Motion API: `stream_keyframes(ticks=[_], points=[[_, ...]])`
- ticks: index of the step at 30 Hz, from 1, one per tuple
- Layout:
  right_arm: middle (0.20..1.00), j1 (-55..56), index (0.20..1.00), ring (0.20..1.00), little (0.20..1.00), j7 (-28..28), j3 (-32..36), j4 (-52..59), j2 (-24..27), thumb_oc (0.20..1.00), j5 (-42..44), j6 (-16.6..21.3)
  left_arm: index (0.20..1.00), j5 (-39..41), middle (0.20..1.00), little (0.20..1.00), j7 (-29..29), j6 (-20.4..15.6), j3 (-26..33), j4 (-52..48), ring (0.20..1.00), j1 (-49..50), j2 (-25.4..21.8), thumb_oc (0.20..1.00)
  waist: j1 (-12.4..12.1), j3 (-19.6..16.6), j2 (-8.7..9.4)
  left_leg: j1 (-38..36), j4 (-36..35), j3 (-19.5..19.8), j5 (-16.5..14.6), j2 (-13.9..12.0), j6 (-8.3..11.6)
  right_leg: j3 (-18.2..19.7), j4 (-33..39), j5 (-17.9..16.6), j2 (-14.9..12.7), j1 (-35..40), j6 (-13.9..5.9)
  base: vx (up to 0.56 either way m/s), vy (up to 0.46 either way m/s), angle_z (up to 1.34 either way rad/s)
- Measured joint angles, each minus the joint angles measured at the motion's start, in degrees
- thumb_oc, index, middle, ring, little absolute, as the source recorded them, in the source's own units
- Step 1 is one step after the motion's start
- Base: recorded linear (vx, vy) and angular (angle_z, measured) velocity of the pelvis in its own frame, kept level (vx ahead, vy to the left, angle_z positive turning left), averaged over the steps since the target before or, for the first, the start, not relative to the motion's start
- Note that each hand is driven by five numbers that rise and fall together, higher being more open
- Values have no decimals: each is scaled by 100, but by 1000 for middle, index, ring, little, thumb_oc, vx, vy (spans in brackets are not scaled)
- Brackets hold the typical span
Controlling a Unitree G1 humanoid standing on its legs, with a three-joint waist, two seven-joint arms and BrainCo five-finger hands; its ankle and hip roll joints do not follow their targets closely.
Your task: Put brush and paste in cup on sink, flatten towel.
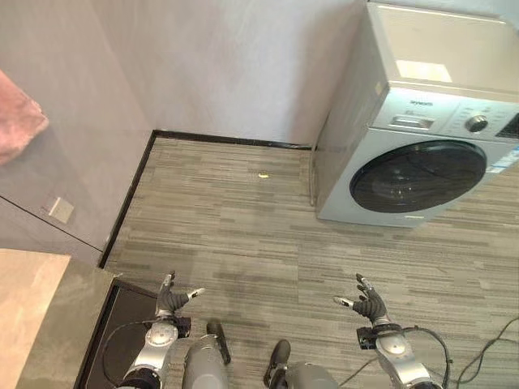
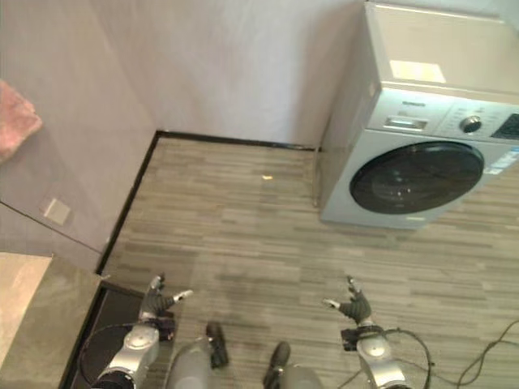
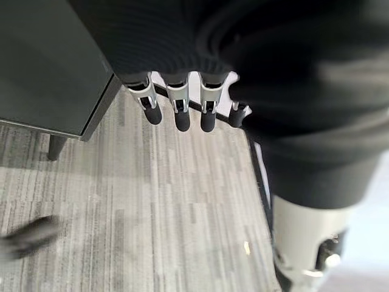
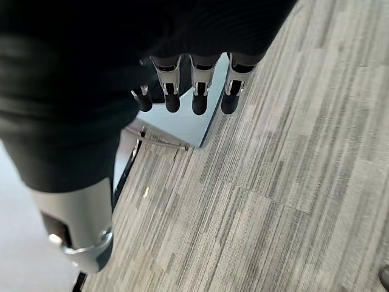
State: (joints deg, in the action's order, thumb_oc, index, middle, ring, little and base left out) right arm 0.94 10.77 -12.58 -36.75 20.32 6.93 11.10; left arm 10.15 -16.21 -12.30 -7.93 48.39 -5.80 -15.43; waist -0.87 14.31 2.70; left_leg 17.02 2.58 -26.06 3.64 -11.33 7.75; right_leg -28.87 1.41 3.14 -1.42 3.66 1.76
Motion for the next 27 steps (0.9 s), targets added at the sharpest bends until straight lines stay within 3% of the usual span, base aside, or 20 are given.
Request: stream_keyframes(ticks=[2, 4, 5, 6, 7, 9, 10, 11, 12, 13, 14, 15, 17, 19, 21, 22, 23, 25, 26, 27], points=[[1000, 93, 1000, 1000, 1000, 2, -42, 46, 16, 1000, -115, -9, 1000, -1, 1000, 1000, 8, 20, 45, 8, 1000, -59, 8, 1000, 113, 19, 26, -117, -257, -782, 120, -39, -127, -186, 150, 165, 21, 384, -229, 661, 76, 29], [1000, 78, 1000, 1000, 1000, -3, -98, 45, 49, 1000, -215, -17, 1000, -4, 1000, 1000, 10, 8, 56, -46, 1000, 1, 2, 1000, 51, -31, -30, -357, -186, -752, 174, -30, -236, -86, 159, 349, 47, 651, -431, 489, 156, -13], [1000, 39, 1000, 1000, 1000, -30, -196, 37, 49, 1000, -290, -25, 1000, -4, 1000, 1000, 10, 27, 114, -34, 1000, -19, -14, 1000, 4, -21, 33, -477, -90, -739, 348, 58, -606, 62, -320, 574, -121, 616, -662, 517, 304, -38], [1000, -16, 1000, 1000, 1000, -109, -279, 88, 61, 1000, -346, -31, 1000, -3, 1000, 1000, 5, 35, 164, -17, 1000, -20, 22, 1000, -4, -9, 9, -630, -93, -743, 338, 84, -775, 177, -1429, 821, -502, 236, -844, 537, 320, -22], [1000, 27, 1000, 1000, 1000, -128, -292, 195, 53, 1000, -353, -30, 1000, -6, 1000, 1000, 8, 26, 168, -22, 1000, 5, 15, 1000, 9, -28, 6, -740, -109, -756, 296, 168, -986, 231, -1955, 812, -657, 120, -955, 529, 306, 5], [1000, 191, 1000, 1000, 1000, -214, -338, 395, 13, 1000, -376, -28, 1000, -6, 1000, 1000, -4, 39, 241, 102, 1000, -67, -10, 1000, 47, -45, 226, -1135, -56, -723, 6, 628, -1164, 866, -4472, 487, -1585, -782, -1387, 484, 153, 51], [1000, 345, 1000, 1000, 1000, -238, -416, 471, 1, 1000, -381, -33, 1000, -12, 1000, 1000, -35, 13, 238, 61, 1000, -63, -55, 1000, 16, -123, 240, -1268, -68, -575, -210, 830, -1257, 1132, -4986, 411, -1757, -1174, -1446, 760, 136, 66], [1000, 353, 1000, 1000, 1000, -276, -430, 517, -45, 1000, -382, -22, 1000, -12, 1000, 1000, -109, 18, 200, -1, 1000, -129, -141, 1000, 18, -75, 267, -1425, -118, -339, -399, 960, -1293, 1623, -5405, 515, -1544, -1708, -1443, 751, 28, 80], [1000, 308, 1000, 1000, 1000, -280, -415, 523, -76, 1000, -379, -20, 1000, -12, 1000, 1000, -136, 36, 211, 49, 1000, -181, -179, 1000, 118, -39, 217, -1507, -169, -159, -354, 948, -1275, 1741, -5277, 667, -1295, -1877, -1330, 591, -106, 97], [1000, 330, 1000, 1000, 1000, -294, -407, 598, -49, 1000, -378, -21, 1000, -48, 1000, 1000, -141, 22, 190, 99, 1000, -231, -160, 1000, 184, -7, 82, -1679, -351, 150, -434, 1013, -1165, 1584, -4646, 773, -1144, -2059, -1101, 348, -128, 118], [1000, 402, 1000, 1000, 1000, -318, -397, 589, -50, 1000, -380, -15, 1000, -59, 1000, 1000, -148, 28, 178, 107, 1000, -273, -159, 1000, 250, -11, 70, -1737, -397, 212, -317, 1043, -1183, 1382, -4004, 799, -1144, -2073, -968, 617, -238, 145], [1000, 431, 1000, 1000, 1000, -342, -422, 609, -60, 1000, -385, -17, 1000, -114, 1000, 1000, -149, 24, 190, 91, 1000, -251, -188, 1000, 274, -18, 43, -1828, -401, 461, -414, 1125, -1098, 1158, -2855, 574, -1283, -2307, -753, 656, -219, 128], [1000, 453, 1000, 1000, 1000, -336, -400, 612, -62, 1000, -387, -19, 1000, -131, 1000, 1000, -155, 27, 218, 120, 1000, -248, -170, 1000, 303, -58, 2, -1940, -480, 837, -508, 1125, -1001, 1225, -1561, -2, -1324, -2407, -918, 754, -208, 115], [1000, 509, 1000, 1000, 1000, -326, -262, 651, -80, 1000, -383, -30, 1000, -171, 1000, 1000, -155, 38, 249, 317, 1000, -193, -174, 1000, 480, -83, 23, -2248, -564, 1416, -574, 1116, -936, 1791, -474, -804, -1344, -2125, -1083, 443, -179, 141], [1000, 772, 1000, 1000, 1000, -331, -229, 650, -206, 1000, -371, -33, 1000, -174, 1000, 1000, -152, 12, 113, 299, 1000, -32, -270, 1000, 476, -361, 320, -2514, -500, 1602, -813, 1067, -691, 1994, -550, -1149, -1254, -1839, -1029, 486, -275, 133], [1000, 864, 1000, 1000, 1000, -334, -158, 551, -193, 1000, -369, -44, 1000, -162, 1000, 1000, -156, 51, 66, 468, 1000, -62, -190, 1000, 542, -521, 200, -2488, -318, 1784, -1011, 831, -453, 1957, -643, -1183, -1070, -1720, -802, 434, -456, 125], [1000, 764, 1000, 1000, 1000, -331, -82, 509, -163, 1000, -335, -54, 1000, -168, 1000, 1000, -118, 19, 26, 462, 1000, 2, -80, 1000, 489, -578, 101, -2238, 106, 1720, -944, 630, -375, 1722, -674, -1023, -941, -1577, -768, 429, -454, 119], [1000, 721, 1000, 1000, 1000, -328, 23, 473, -87, 1000, -323, -75, 1000, -136, 1000, 1000, -101, 20, 9, 474, 1000, -162, 98, 1000, 580, -592, 192, -1434, 1494, 1428, -786, 331, -185, 1262, -511, -1026, -983, -1327, -586, 343, -374, 115], [1000, 706, 1000, 1000, 1000, -327, 32, 543, 31, 1000, -322, -73, 1000, -124, 1000, 1000, -86, 32, -94, 501, 1000, -239, 143, 1000, 634, -556, 217, -1012, 2140, 1022, -561, 48, 132, 990, -327, -832, -941, -1105, -534, 440, -339, 124], [1000, 699, 1000, 1000, 1000, -329, 26, 609, 85, 1000, -320, -67, 1000, -125, 1000, 1000, -81, 20, -157, 466, 1000, -278, 149, 1000, 606, -529, 239, -798, 2494, 631, -489, -163, 170, 776, -228, -824, -920, -951, -425, 356, -123, 103]])
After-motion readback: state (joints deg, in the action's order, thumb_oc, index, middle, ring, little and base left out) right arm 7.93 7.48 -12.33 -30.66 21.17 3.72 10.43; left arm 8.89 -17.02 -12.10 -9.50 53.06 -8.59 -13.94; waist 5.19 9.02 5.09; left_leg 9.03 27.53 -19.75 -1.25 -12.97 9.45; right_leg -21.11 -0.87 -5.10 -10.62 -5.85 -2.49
